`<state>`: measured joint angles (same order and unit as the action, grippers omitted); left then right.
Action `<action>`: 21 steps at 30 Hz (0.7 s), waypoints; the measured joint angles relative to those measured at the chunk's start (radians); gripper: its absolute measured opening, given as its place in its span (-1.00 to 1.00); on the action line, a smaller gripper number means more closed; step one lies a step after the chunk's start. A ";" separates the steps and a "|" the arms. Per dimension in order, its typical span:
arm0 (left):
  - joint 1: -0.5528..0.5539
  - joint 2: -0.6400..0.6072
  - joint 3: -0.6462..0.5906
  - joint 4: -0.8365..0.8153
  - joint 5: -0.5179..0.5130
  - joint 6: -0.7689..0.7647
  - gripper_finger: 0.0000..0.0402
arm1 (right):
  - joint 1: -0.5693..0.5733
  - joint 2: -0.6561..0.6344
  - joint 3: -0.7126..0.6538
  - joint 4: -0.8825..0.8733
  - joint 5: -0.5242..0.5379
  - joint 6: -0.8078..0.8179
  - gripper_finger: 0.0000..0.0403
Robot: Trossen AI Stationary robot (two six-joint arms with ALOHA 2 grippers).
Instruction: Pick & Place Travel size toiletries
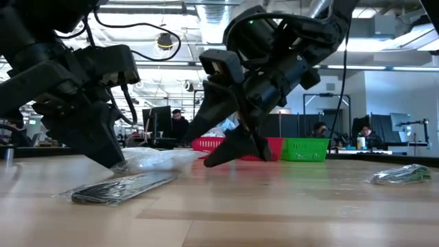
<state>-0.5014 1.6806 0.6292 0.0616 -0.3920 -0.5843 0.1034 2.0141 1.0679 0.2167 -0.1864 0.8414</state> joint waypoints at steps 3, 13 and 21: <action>0.003 0.001 -0.001 0.001 0.004 0.001 -0.99 | 0.000 -0.004 0.001 0.010 0.000 -0.002 0.23; 0.003 0.002 -0.002 0.013 0.008 0.003 -0.99 | 0.000 0.001 0.001 0.004 0.000 -0.009 -0.18; 0.003 0.003 -0.003 0.018 0.006 0.004 -0.99 | -0.003 0.001 0.001 0.006 0.000 -0.074 -0.93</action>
<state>-0.4980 1.6839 0.6266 0.0795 -0.3860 -0.5800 0.1007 2.0151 1.0687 0.2222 -0.1866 0.7675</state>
